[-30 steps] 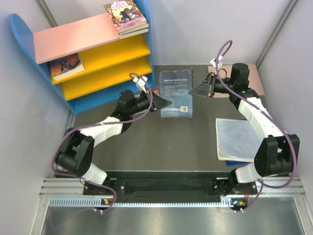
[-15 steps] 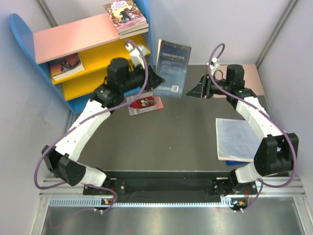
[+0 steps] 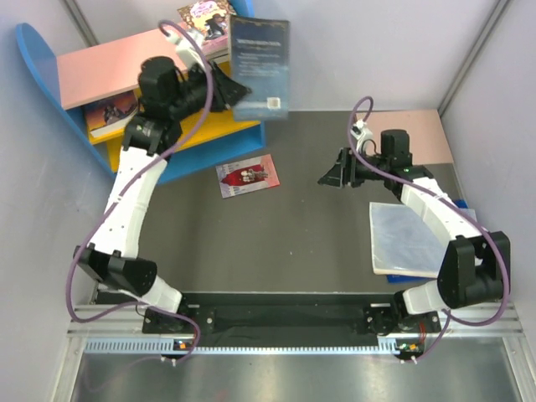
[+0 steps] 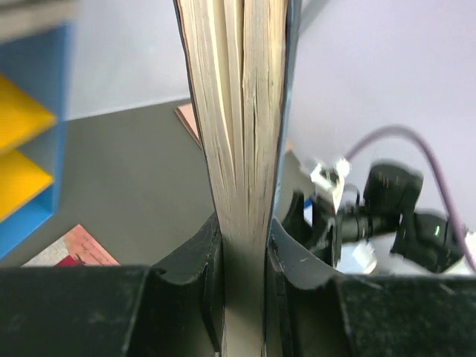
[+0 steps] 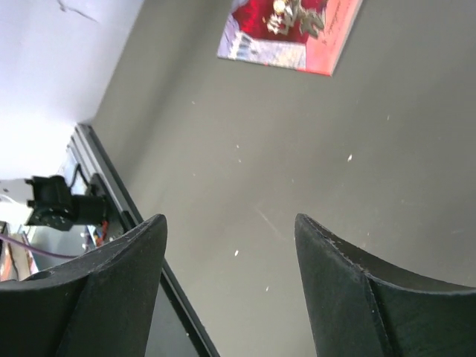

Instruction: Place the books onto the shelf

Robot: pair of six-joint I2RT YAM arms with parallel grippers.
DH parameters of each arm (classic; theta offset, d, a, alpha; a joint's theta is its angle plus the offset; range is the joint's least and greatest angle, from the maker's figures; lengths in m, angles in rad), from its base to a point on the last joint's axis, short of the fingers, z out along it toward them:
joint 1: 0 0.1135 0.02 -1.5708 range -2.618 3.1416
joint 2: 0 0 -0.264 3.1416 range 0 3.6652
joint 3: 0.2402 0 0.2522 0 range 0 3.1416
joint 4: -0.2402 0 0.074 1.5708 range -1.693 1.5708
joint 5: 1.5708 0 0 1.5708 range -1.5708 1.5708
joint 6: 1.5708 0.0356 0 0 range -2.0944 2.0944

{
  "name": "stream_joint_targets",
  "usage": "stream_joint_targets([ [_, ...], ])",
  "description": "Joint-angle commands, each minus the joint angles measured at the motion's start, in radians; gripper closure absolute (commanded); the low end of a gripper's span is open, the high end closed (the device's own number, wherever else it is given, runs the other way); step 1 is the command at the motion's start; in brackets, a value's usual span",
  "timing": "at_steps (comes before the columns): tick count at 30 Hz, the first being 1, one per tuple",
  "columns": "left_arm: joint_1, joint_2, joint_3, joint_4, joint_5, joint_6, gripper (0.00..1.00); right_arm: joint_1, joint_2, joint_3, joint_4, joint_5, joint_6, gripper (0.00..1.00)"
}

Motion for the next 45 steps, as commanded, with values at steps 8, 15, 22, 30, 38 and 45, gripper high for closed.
stream_joint_targets([
  [8, 0.287, 0.206, 0.394, 0.334, 0.284, -0.426, 1.0, 0.187, -0.084, -0.079, 0.026, 0.298, -0.066, 0.31],
  [15, 0.477, 0.284, 0.402, 0.68, 0.371, -0.849, 1.0, 0.277, -0.083, -0.185, 0.103, 0.359, -0.026, 0.31],
  [22, 0.609, 0.402, 0.535, 0.819, 0.433, -1.121, 1.0, 0.351, -0.038, -0.24, 0.112, 0.394, -0.023, 0.3],
  [30, 0.686, 0.378, 0.453, 0.695, 0.525, -1.123, 1.0, 0.377, -0.005, -0.211, 0.096, 0.398, -0.029, 0.3],
  [38, 0.742, 0.339, 0.351, 0.483, 0.537, -0.995, 1.0, 0.392, 0.031, -0.164, 0.069, 0.409, -0.043, 0.3],
  [45, 0.749, 0.368, 0.326, 0.428, 0.522, -0.958, 1.0, 0.403, 0.025, -0.168, 0.066, 0.418, -0.042, 0.3],
])
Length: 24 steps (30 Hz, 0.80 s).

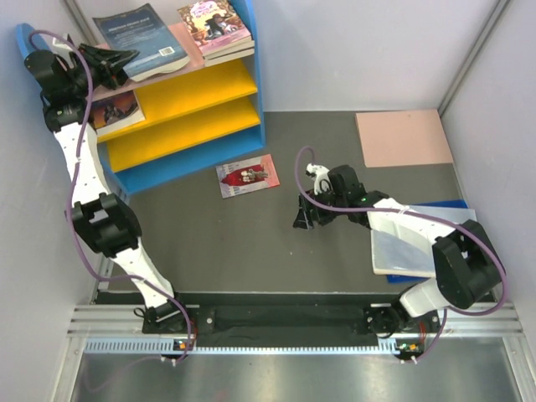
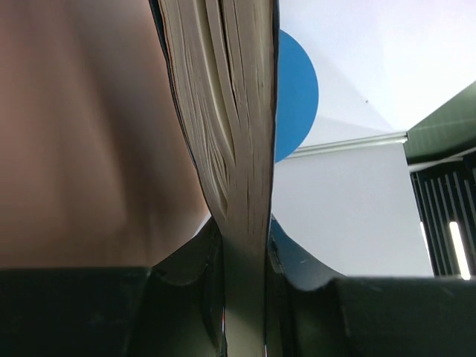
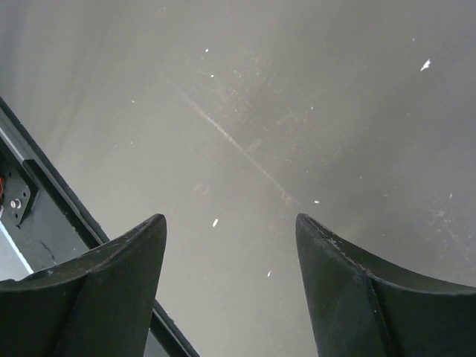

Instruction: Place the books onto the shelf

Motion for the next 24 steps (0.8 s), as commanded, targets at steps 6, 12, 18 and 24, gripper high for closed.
stream_joint_targets([
  [6, 0.0, -0.021, 0.034, 0.028, -0.011, 0.045, 1.0, 0.021, -0.01, 0.018, 0.015, 0.013, -0.013, 0.3],
  [12, -0.012, 0.01, 0.05, -0.006, -0.03, 0.065, 1.0, 0.023, -0.022, 0.011, 0.022, 0.019, 0.0, 0.3],
  [18, -0.055, 0.074, 0.134, -0.008, -0.04, 0.064, 0.95, 0.023, -0.031, 0.014, 0.018, 0.026, 0.006, 0.3],
  [24, -0.101, 0.105, 0.158, 0.029, -0.051, 0.067, 0.83, 0.024, -0.045, -0.002, 0.019, 0.036, 0.007, 0.3],
])
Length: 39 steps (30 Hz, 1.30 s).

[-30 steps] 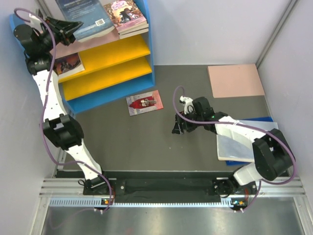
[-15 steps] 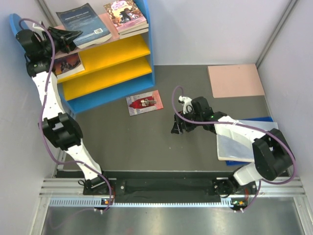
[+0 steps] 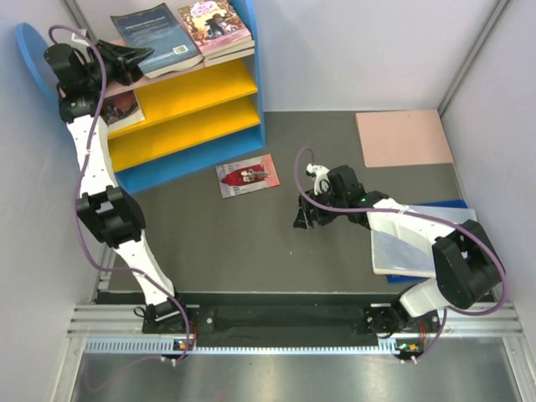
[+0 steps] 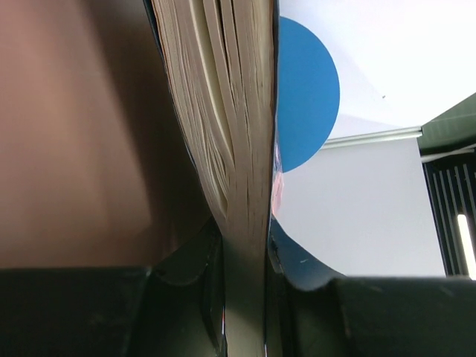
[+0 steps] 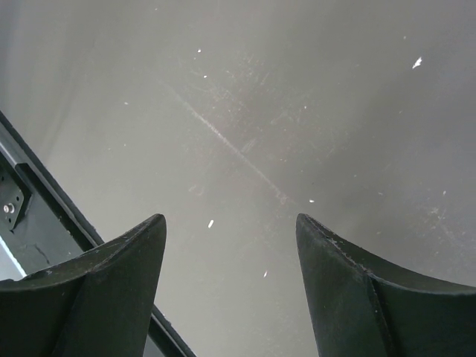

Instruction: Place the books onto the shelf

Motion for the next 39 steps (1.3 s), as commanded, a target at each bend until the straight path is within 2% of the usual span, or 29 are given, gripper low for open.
stream_joint_targets([
  [1, -0.052, 0.013, 0.054, 0.121, -0.016, 0.016, 0.83, 0.019, -0.048, -0.007, 0.018, 0.012, 0.003, 0.3],
  [6, -0.061, 0.022, 0.054, 0.124, -0.016, 0.023, 0.78, 0.017, -0.054, -0.022, 0.019, 0.013, 0.002, 0.3],
  [12, -0.063, 0.024, 0.051, 0.173, 0.01, 0.02, 0.6, 0.017, -0.052, -0.029, 0.024, 0.013, 0.002, 0.3],
  [13, -0.063, 0.024, 0.046, 0.211, 0.013, 0.002, 0.03, 0.017, -0.049, -0.029, 0.027, 0.015, 0.003, 0.3],
  [20, -0.063, 0.018, 0.026, 0.25, 0.016, -0.03, 0.01, 0.019, -0.046, -0.035, 0.041, 0.01, 0.01, 0.3],
  [24, -0.062, -0.004, 0.017, 0.18, -0.008, 0.034, 0.01, 0.019, -0.051, -0.041, 0.045, 0.007, 0.011, 0.29],
  [29, -0.058, -0.06, 0.024, -0.015, -0.114, 0.255, 0.01, 0.019, -0.058, -0.047, 0.044, 0.007, 0.014, 0.3],
  [30, -0.058, -0.069, 0.032, -0.094, -0.135, 0.296, 0.01, 0.02, -0.06, -0.045, 0.044, 0.005, 0.013, 0.3],
  [34, -0.058, -0.141, 0.047, -0.237, -0.272, 0.509, 0.01, 0.019, -0.063, -0.052, 0.041, 0.008, 0.013, 0.29],
  [39, -0.058, -0.223, 0.032, -0.288, -0.422, 0.651, 0.01, 0.019, -0.062, -0.059, 0.05, 0.005, 0.017, 0.29],
])
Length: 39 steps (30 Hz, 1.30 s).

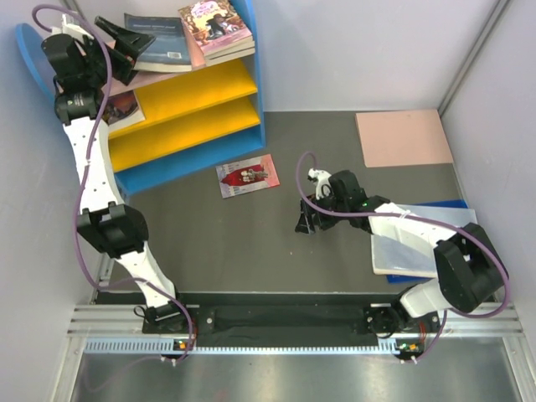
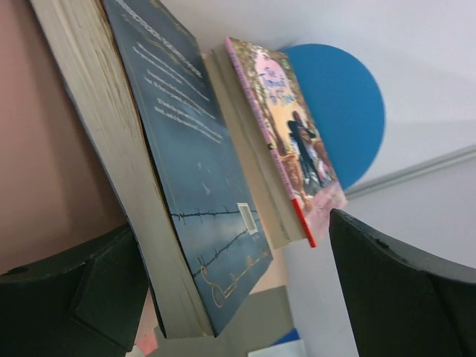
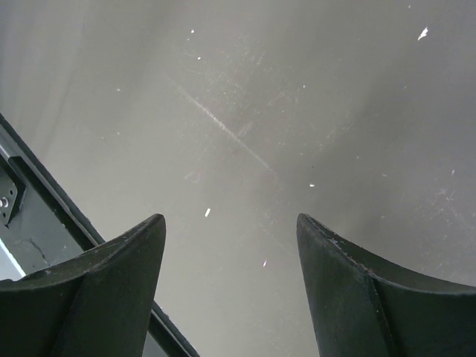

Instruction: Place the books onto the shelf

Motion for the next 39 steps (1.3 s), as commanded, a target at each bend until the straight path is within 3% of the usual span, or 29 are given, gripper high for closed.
stream_joint_targets([
  [1, 0.005, -0.121, -0.011, -0.091, -0.154, 0.2, 0.01, 0.015, -0.033, -0.009, 0.041, -0.007, 0.006, 0.29],
  [12, -0.064, -0.069, 0.084, -0.226, -0.163, 0.336, 0.01, 0.018, -0.027, 0.003, 0.048, -0.018, 0.017, 0.29],
  [22, -0.149, -0.022, 0.142, -0.204, -0.245, 0.361, 0.01, 0.019, -0.033, -0.02, 0.05, -0.021, 0.021, 0.29],
  [29, -0.141, -0.034, 0.142, -0.289, -0.376, 0.396, 0.01, 0.018, -0.039, -0.031, 0.051, -0.021, 0.021, 0.29],
  [39, -0.184, -0.139, 0.069, -0.283, -0.668, 0.646, 0.01, 0.021, -0.023, -0.04, 0.079, -0.037, 0.035, 0.29],
])
